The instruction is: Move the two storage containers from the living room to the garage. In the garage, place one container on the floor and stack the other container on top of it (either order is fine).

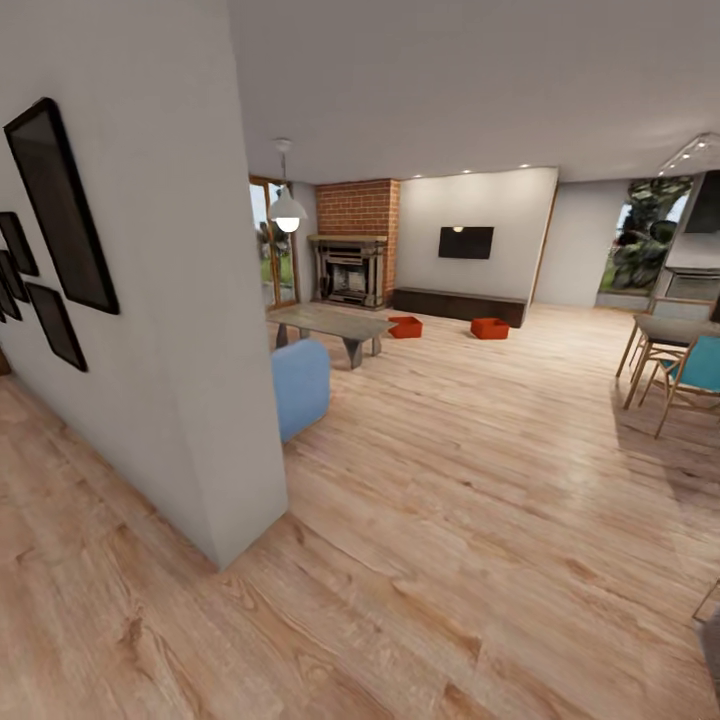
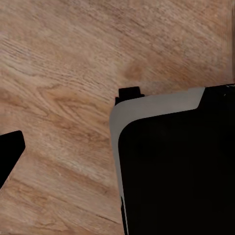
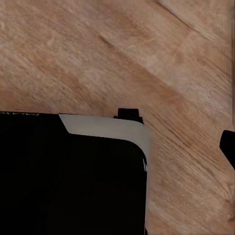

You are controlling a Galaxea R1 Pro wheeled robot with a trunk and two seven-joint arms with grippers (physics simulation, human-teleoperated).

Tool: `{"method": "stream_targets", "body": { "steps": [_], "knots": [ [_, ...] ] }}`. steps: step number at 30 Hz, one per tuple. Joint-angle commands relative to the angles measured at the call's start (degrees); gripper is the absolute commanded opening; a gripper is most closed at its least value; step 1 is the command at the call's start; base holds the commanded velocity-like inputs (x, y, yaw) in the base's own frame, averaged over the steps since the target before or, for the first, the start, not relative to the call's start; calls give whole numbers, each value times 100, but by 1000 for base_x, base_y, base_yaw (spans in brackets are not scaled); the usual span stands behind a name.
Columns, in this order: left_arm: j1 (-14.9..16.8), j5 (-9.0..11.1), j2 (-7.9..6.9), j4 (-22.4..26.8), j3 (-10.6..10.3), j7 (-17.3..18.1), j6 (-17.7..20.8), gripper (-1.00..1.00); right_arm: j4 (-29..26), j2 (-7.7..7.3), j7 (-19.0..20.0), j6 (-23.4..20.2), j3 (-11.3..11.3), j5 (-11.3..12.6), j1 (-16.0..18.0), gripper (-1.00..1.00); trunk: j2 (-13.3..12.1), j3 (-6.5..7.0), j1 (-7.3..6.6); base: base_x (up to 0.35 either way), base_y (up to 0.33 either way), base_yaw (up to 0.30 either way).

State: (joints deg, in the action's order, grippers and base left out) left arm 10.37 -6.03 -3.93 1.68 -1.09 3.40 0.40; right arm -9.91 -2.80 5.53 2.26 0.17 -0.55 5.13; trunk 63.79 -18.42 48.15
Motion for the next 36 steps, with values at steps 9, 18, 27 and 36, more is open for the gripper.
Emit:
{"method": "stream_targets", "body": {
  "steps": [9,18,27,36],
  "knots": [
    [0,-56,-2,8,-5,12,4,100,7,-1,18,20,0,-6,5,100,3,-7,4,345,0,-264],
    [0,-56,-2,8,-5,12,4,100,7,-1,18,20,0,-6,5,100,3,-7,4,345,0,-264],
    [0,-56,-2,8,-5,12,4,100,7,-1,18,20,0,-6,5,100,3,-7,4,345,0,-263],
    [0,-56,-2,8,-5,12,4,100,7,-1,18,20,0,-6,5,100,3,-7,4,345,0,-263]
  ]
}}
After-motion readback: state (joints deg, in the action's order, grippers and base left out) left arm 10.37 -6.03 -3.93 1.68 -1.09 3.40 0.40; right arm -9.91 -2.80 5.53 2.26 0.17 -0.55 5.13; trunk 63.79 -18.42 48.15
